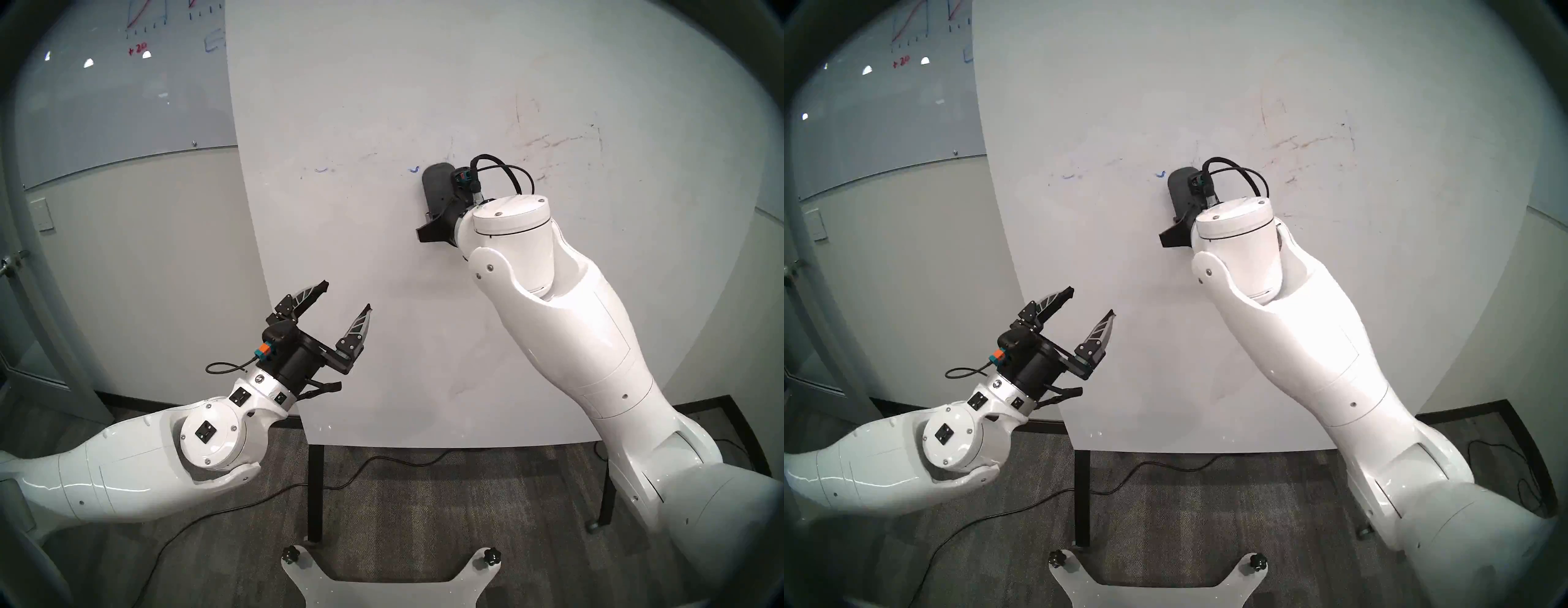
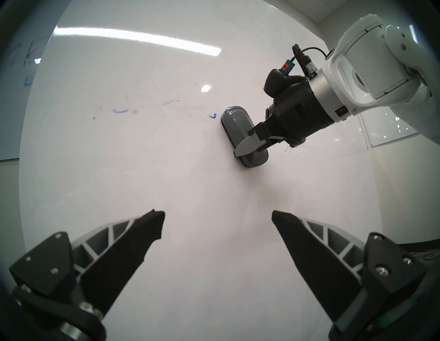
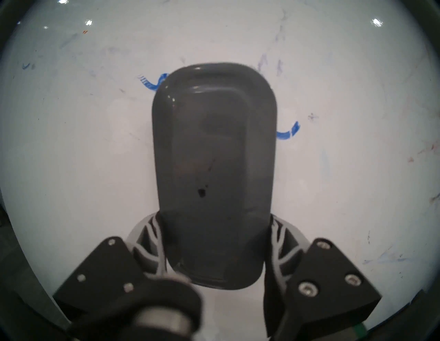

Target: Erase all marks on the whiteboard with the eraser

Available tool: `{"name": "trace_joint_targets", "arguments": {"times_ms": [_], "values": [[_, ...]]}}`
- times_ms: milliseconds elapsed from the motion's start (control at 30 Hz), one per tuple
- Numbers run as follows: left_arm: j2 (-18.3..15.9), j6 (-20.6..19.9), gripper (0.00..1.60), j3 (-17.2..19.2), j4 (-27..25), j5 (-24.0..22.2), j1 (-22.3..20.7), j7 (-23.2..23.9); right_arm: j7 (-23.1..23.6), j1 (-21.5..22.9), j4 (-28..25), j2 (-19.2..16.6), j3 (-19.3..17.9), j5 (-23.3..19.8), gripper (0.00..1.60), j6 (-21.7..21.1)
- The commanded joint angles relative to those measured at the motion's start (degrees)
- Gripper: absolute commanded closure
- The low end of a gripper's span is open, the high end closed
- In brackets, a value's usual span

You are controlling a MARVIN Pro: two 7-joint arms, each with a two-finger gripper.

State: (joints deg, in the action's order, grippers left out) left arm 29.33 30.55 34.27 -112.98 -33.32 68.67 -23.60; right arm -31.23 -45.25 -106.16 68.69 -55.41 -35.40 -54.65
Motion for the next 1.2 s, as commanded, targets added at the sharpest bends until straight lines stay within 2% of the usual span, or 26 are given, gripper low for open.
{"name": "trace_joint_targets", "arguments": {"times_ms": [0, 700, 1167], "values": [[-0.01, 0.51, 0.0, 0.56, -0.57, -0.02, -0.48, -0.06, -0.17, 2.9, 0.41, 0.09, -0.69, 0.88, 1.6, 0.55], [-0.01, 0.5, 0.0, 0.54, -0.57, -0.02, -0.5, -0.06, -0.74, 2.8, -2.2, 0.52, -0.15, 1.14, 1.6, -0.25], [-0.01, 0.48, 0.0, 0.54, -0.56, -0.01, -0.51, -0.06, -1.09, 4.76, -1.57, 3.3, 2.04, 1.55, 1.6, -0.35]]}}
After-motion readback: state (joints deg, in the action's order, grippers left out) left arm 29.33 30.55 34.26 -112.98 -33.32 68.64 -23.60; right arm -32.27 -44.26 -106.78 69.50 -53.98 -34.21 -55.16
